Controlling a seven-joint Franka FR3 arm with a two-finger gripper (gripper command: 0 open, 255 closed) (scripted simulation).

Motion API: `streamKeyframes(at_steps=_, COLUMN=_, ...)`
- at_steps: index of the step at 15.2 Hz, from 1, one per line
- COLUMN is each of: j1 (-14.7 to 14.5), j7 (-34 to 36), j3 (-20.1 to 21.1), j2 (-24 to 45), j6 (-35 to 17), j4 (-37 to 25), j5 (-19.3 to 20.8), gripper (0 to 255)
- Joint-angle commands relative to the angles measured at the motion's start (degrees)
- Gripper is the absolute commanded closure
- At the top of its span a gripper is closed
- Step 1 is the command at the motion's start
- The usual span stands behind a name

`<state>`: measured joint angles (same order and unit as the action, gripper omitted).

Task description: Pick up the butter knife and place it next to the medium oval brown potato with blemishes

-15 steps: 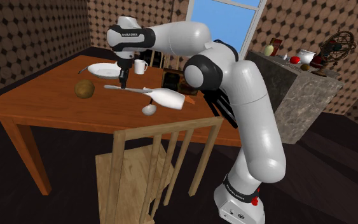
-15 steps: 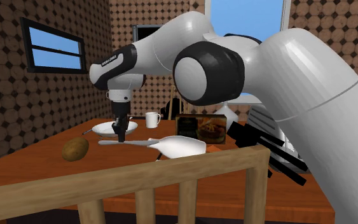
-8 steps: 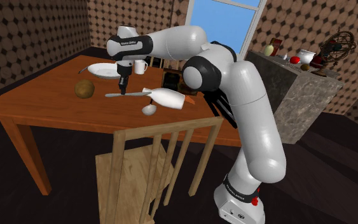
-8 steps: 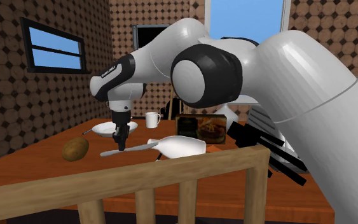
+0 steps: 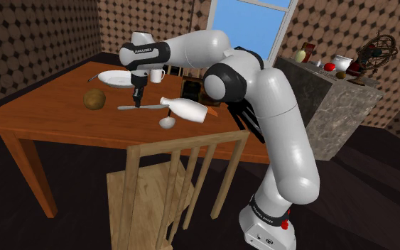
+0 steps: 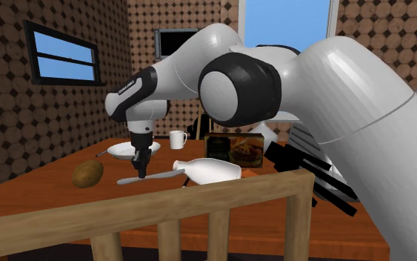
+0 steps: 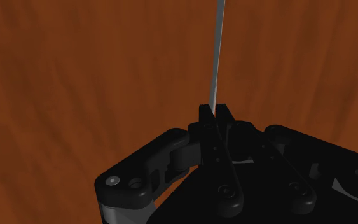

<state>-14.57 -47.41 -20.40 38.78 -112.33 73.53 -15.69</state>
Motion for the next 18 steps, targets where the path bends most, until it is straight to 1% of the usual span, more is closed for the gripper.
streamKeyframes(at_steps=1, j1=0.0, j7=0.0, j3=0.0, j2=0.2, j6=0.0, j4=0.0, j5=0.0, gripper=255)
streamKeyframes(at_steps=2, j1=0.0, j7=0.0, j3=0.1, j2=0.3, j6=0.0, j4=-0.2, j5=0.0, gripper=0)
streamKeyframes(at_steps=5, j1=0.3, j7=-0.1, j3=0.1, j2=0.8, j6=0.3, j4=-0.9, j5=-0.1, gripper=0)
streamKeyframes(at_steps=7, j1=0.0, j7=0.0, j3=0.0, j2=0.2, j6=0.0, j4=0.0, j5=0.0, gripper=0)
streamKeyframes(at_steps=11, j1=0.3, j7=0.6, j3=-0.4, j2=-1.7, j6=6.0, j4=-4.3, j5=0.8, gripper=0)
streamKeyframes(at_steps=18, j1=0.3, j7=0.6, j3=-0.5, j2=-1.7, j6=6.0, j4=-4.3, j5=0.8, gripper=0)
